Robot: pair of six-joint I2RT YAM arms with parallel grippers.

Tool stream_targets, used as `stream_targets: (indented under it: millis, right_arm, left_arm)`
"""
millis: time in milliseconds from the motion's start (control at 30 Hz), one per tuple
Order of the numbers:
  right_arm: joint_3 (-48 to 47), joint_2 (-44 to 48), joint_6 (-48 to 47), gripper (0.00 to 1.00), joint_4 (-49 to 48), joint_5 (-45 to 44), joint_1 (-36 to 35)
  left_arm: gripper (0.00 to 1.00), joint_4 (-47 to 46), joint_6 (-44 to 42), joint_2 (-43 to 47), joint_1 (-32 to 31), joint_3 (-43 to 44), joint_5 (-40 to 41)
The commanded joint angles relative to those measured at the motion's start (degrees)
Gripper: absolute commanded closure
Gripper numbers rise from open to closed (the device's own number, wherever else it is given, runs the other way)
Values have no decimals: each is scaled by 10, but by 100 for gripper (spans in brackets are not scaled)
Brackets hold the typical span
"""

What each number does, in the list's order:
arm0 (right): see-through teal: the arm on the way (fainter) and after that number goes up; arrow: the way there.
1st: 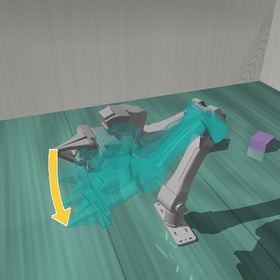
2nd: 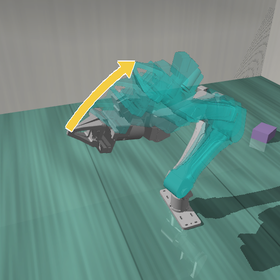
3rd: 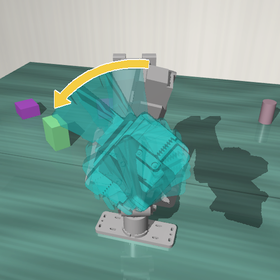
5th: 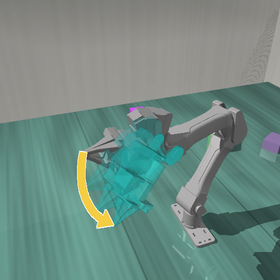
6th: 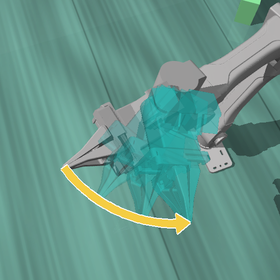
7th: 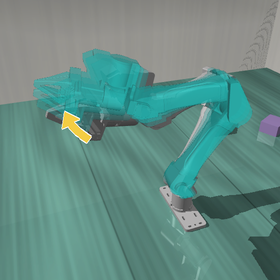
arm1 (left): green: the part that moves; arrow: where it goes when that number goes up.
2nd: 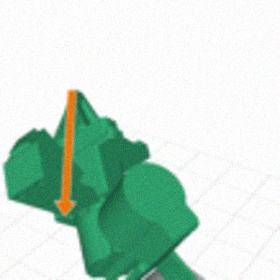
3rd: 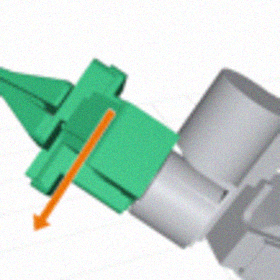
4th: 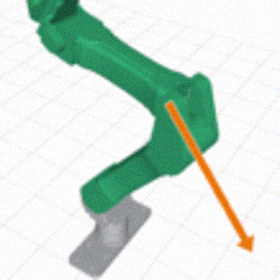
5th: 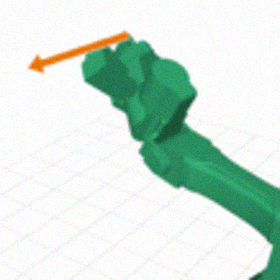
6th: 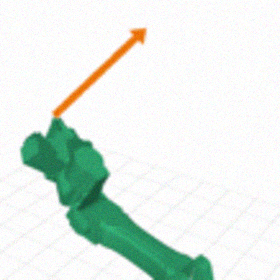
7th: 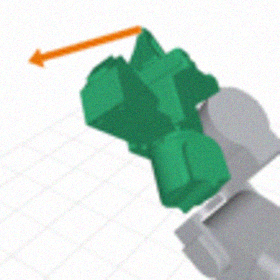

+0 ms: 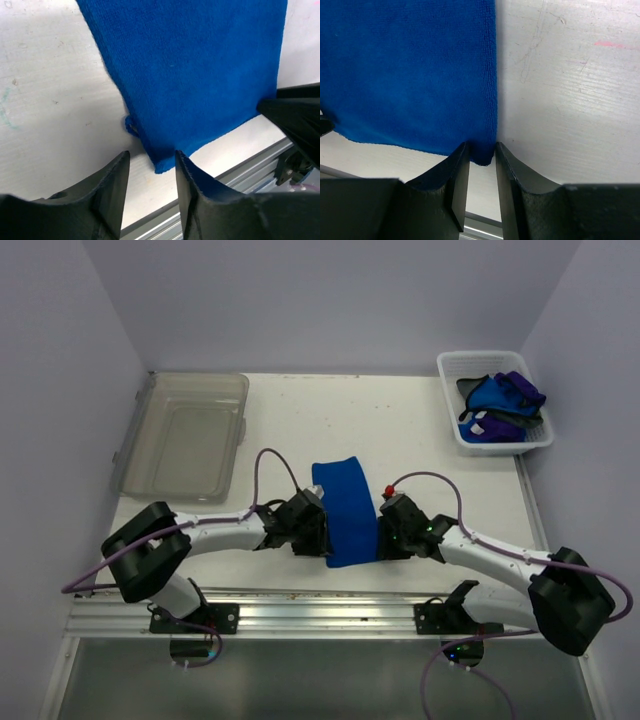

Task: Roll the towels
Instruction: Roll the towel

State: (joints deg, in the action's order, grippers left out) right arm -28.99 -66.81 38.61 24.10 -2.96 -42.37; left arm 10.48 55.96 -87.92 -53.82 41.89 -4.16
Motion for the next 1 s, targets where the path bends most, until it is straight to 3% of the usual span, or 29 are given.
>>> stream_targets:
  millis: [0,167,367,533,633,967]
  right_arm:
    - [11,-11,5,69,-19,4,-1]
    - [7,-15,0,69,-18,3,-2]
    - [15,-3,3,70,-17,9,-2]
    - [15,13,7,90,-5,-8,-1]
    - [7,23,7,97,3,-12,-2]
    - [-40,42,1,100,31,-25,-2]
  left_arm:
    - [56,-44,17,-22,-2,6,28]
    - [60,-30,26,-51,-2,32,35]
    - [74,7,45,-68,-10,47,54]
    - [100,21,49,-67,-12,51,56]
    - [100,34,46,-62,-12,61,49]
    - [100,82,35,-46,-11,104,44]
